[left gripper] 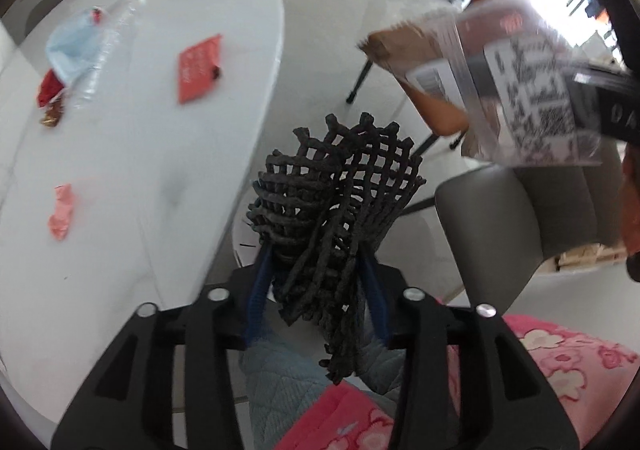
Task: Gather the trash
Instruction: 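Carry net and bag to the wastebasket and open both tools over it, then move both tools back over the table toward the pink cloth, then grasp the pink cloth with the left tool while the right tool grasps the red snack packet, then carry pink cloth and red packet over the wastebasket and open both tools, then move both tools back over the table toward the white paper and brown bag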
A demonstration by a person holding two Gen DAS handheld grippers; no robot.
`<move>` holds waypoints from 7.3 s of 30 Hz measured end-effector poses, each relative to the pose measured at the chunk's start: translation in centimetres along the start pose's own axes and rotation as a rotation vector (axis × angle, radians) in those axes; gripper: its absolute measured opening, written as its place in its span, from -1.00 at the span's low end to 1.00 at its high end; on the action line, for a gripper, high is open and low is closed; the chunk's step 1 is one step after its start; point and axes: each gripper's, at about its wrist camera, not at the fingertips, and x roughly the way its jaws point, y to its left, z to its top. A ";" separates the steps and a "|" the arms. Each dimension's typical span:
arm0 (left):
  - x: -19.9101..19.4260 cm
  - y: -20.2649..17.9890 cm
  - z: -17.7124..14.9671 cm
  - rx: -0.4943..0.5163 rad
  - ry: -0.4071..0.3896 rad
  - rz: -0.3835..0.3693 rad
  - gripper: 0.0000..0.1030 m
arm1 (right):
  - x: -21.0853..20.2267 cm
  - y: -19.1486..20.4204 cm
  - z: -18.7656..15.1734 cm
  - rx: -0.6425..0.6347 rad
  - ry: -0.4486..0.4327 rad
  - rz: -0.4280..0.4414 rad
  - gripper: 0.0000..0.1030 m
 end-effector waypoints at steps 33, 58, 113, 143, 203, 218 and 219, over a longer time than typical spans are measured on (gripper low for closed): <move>-4.7 8.5 -2.5 -0.226 -0.037 0.207 0.60 | 8.8 0.8 -2.5 -0.005 0.159 0.032 0.01; -7.4 15.5 -4.6 -0.442 -0.114 0.264 0.61 | 6.3 3.8 1.7 0.000 0.084 -0.016 0.91; 1.1 28.5 -0.7 -0.323 -0.038 0.105 -0.65 | 21.6 7.6 14.4 0.189 0.079 -0.301 0.61; -2.4 12.3 3.1 -0.089 -0.100 -0.028 -0.65 | 5.8 2.4 2.0 0.141 0.028 -0.191 -0.14; -5.2 11.9 -0.3 -0.319 -0.116 0.201 0.62 | 8.3 4.6 1.3 -0.021 0.098 -0.068 0.85; -8.6 20.2 -0.4 -0.449 -0.189 0.242 0.80 | 6.4 9.6 9.1 -0.028 -0.045 -0.062 0.95; -8.7 20.7 -0.4 -0.452 -0.192 0.245 0.80 | 6.7 10.0 9.7 -0.032 -0.047 -0.062 0.95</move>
